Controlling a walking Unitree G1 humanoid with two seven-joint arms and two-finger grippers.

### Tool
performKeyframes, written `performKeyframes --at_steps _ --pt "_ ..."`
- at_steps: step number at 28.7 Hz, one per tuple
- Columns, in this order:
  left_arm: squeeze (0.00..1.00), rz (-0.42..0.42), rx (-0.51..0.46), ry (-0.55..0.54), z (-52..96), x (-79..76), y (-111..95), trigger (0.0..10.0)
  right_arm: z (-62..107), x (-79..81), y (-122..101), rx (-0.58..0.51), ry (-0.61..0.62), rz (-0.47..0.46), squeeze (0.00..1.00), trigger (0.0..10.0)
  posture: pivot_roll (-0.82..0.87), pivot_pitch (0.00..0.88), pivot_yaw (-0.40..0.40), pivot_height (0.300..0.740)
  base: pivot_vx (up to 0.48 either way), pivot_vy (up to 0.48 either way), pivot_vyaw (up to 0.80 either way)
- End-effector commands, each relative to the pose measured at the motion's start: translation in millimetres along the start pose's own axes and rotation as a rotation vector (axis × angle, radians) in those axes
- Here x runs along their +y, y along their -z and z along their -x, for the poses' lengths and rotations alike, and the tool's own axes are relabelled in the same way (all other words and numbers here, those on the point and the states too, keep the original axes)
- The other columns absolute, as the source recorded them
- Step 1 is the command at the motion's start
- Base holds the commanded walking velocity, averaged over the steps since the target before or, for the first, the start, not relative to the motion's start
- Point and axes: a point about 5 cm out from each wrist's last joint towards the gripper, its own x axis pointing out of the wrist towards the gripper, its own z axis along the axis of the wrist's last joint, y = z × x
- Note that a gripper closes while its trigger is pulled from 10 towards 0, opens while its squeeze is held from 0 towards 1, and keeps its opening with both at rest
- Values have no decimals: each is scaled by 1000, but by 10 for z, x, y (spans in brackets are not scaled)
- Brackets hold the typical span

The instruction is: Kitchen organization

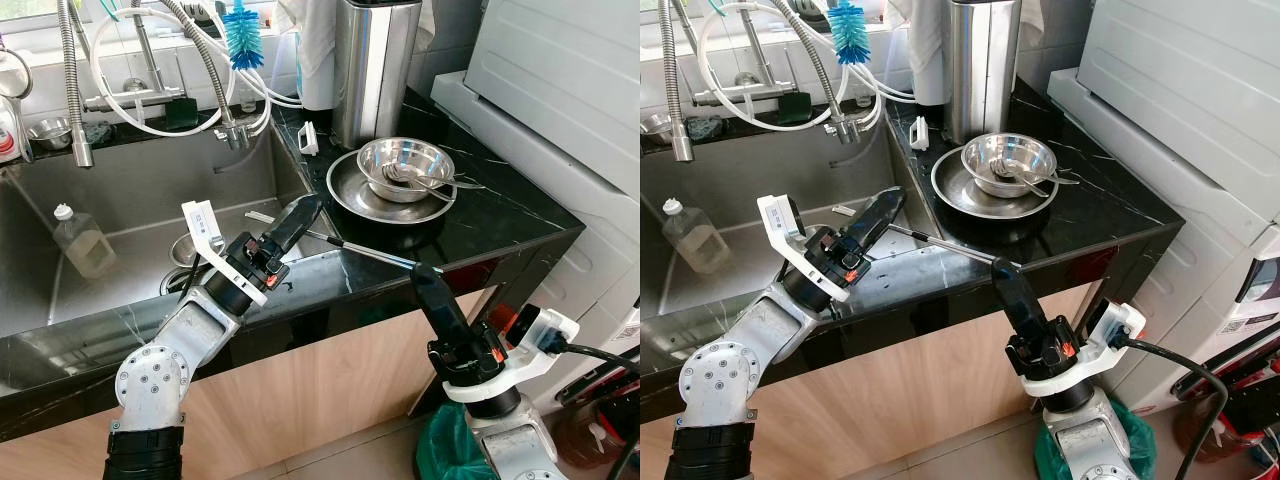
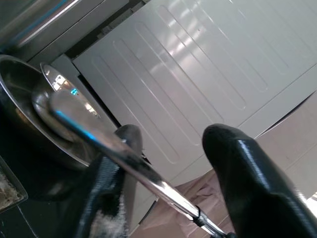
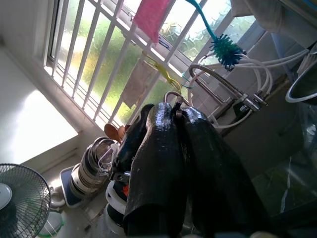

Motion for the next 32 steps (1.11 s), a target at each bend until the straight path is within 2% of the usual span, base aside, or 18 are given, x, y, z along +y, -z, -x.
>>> performKeyframes --at_steps 1,15,20,21,22,32 --pt "0 -9 -11 8 -16 -23 -28 0 -24 21 -40 -11 -10 33 0 10000 27 50 17 740 0 0 0" --pt "0 -7 -7 4 -16 -14 -26 0 -39 23 -76 -53 -17 61 0 10000 28 55 19 740 0 0 0" --pt "0 -14 -9 0 -26 -7 -38 0 -37 11 0 3 -3 83 0 10000 28 55 20 740 0 0 0" --pt "0 -14 -9 0 -26 -8 -38 0 -34 11 5 3 -4 79 208 10000 28 55 20 740 0 0 0" --pt "0 -14 -9 0 -25 -8 -39 0 -31 2 4 -1 2 76 1000 10000 30 57 21 740 0 0 0" --pt "0 13 -44 -14 -38 6 -82 0 -7 9 39 23 -6 78 1000 10000 29 57 22 740 0 0 0"
